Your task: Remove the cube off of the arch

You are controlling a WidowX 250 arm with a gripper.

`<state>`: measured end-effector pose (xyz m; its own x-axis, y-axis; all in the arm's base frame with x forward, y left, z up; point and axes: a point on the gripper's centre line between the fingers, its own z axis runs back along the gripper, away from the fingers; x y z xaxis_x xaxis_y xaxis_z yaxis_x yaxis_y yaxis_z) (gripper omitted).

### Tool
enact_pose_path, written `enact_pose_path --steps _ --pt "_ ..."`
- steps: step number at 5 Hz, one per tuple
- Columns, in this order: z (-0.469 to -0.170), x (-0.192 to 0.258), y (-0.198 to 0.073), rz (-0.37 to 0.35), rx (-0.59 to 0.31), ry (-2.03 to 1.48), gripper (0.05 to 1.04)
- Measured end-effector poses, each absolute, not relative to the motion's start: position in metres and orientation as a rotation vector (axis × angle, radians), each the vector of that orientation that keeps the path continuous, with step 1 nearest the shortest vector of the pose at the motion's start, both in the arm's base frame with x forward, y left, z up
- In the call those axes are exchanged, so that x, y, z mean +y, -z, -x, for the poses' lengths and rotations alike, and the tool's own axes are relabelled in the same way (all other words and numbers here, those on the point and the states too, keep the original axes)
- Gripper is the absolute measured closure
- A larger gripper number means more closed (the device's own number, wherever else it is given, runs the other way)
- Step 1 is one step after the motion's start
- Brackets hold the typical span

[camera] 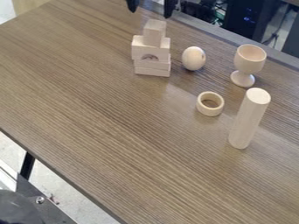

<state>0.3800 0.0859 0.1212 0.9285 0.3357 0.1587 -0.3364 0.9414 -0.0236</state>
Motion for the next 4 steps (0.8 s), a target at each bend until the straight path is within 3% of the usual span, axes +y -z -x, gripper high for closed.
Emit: enact_pose_path --steps 3,4 --pt "-0.382 0.077 -0.095 -0.008 -0.108 -0.323 0.121" --pt "-0.381 0.078 -0.093 -0.010 -0.100 -0.339 0.400"
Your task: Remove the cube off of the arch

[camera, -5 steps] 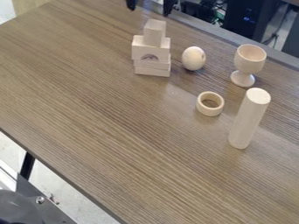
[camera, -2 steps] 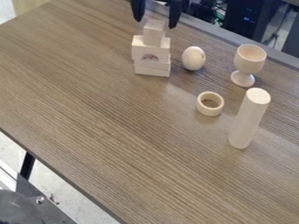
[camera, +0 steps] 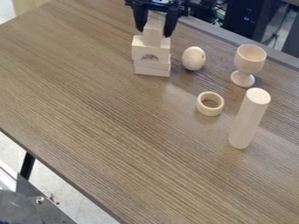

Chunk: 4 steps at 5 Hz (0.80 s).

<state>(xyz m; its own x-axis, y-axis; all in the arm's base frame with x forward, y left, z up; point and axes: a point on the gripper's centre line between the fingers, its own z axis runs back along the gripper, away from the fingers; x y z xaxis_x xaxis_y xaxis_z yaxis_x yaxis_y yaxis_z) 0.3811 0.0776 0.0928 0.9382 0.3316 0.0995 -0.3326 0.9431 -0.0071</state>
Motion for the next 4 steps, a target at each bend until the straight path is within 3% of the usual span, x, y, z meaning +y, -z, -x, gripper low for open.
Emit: enact_pose_path --steps 1,3,4 --pt "-0.380 0.078 -0.093 -0.014 -0.095 -0.347 0.513" --pt "-0.374 0.072 -0.103 -0.002 -0.077 -0.375 0.513" --pt "-0.377 0.046 -0.146 -0.005 -0.166 -0.359 0.513"
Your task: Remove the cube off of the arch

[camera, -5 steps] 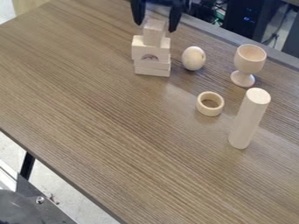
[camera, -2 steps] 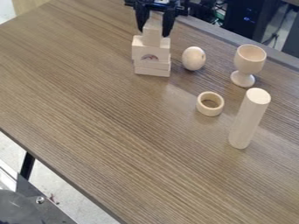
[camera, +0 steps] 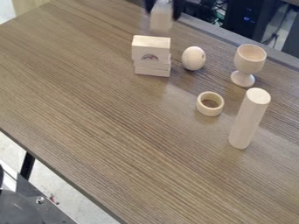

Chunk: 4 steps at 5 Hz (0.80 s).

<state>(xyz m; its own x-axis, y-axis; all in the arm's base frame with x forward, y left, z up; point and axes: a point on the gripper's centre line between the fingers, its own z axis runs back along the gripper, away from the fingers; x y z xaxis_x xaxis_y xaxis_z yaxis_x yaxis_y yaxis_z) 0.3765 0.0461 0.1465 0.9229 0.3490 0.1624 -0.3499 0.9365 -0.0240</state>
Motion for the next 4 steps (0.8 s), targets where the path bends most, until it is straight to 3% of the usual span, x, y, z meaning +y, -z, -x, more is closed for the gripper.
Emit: enact_pose_path --steps 2,4 --pt "-0.367 -0.043 -0.184 0.002 -0.233 -0.226 0.513" --pt "-0.351 -0.133 -0.195 0.039 -0.250 -0.064 0.513"
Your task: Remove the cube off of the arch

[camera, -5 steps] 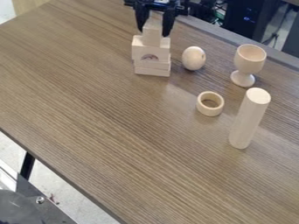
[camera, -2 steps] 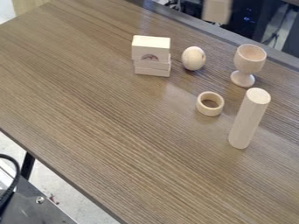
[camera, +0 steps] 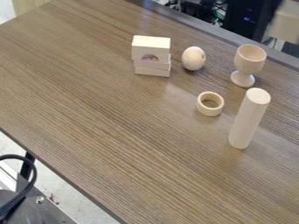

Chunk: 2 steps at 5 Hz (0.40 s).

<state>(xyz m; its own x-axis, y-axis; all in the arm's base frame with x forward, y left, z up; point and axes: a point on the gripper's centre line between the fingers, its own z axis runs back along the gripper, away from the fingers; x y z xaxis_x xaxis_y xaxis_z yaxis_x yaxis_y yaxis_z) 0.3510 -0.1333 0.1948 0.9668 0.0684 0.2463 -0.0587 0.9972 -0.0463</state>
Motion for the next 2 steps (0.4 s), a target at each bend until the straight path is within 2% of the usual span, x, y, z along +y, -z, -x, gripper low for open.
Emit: enact_pose_path --steps 1,2 --pt "-0.348 -0.160 -0.182 0.059 -0.216 -0.014 0.513" --pt "-0.348 -0.176 -0.154 0.056 -0.146 -0.009 0.513"
